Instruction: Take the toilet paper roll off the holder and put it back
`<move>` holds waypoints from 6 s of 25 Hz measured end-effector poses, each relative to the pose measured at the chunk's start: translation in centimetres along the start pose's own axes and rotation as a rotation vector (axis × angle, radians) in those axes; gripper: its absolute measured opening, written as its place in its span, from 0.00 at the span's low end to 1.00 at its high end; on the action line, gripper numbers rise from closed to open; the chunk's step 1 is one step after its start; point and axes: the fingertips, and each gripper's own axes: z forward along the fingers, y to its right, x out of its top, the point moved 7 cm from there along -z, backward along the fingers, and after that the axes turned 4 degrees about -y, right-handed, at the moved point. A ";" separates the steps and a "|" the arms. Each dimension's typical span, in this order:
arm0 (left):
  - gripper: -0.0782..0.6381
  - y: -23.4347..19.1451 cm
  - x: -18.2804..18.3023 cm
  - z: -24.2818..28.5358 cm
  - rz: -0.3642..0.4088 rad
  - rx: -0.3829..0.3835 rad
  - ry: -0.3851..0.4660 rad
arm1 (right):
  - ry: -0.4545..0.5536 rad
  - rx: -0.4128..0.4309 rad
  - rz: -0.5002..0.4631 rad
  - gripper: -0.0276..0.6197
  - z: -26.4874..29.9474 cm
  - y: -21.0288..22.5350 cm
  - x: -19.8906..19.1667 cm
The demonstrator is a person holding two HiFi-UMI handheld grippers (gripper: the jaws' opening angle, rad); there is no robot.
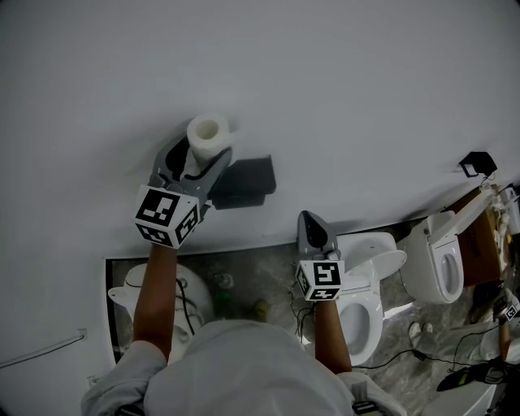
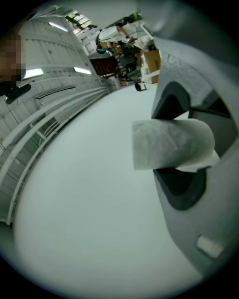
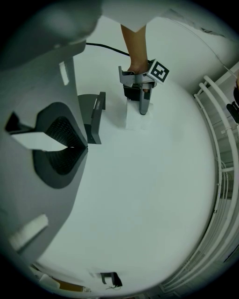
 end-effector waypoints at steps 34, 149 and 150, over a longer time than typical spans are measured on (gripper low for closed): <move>0.54 -0.5 4.3 -1.5 0.021 0.025 0.060 | 0.012 0.002 -0.001 0.05 -1.5 -0.1 0.7; 0.52 2.1 -9.5 -7.3 -0.090 0.018 -0.081 | -0.047 0.030 -0.016 0.05 -2.2 -1.9 -0.3; 0.51 2.2 -9.7 -7.8 -0.093 0.019 -0.081 | -0.048 0.031 -0.017 0.05 -2.1 -2.0 -0.4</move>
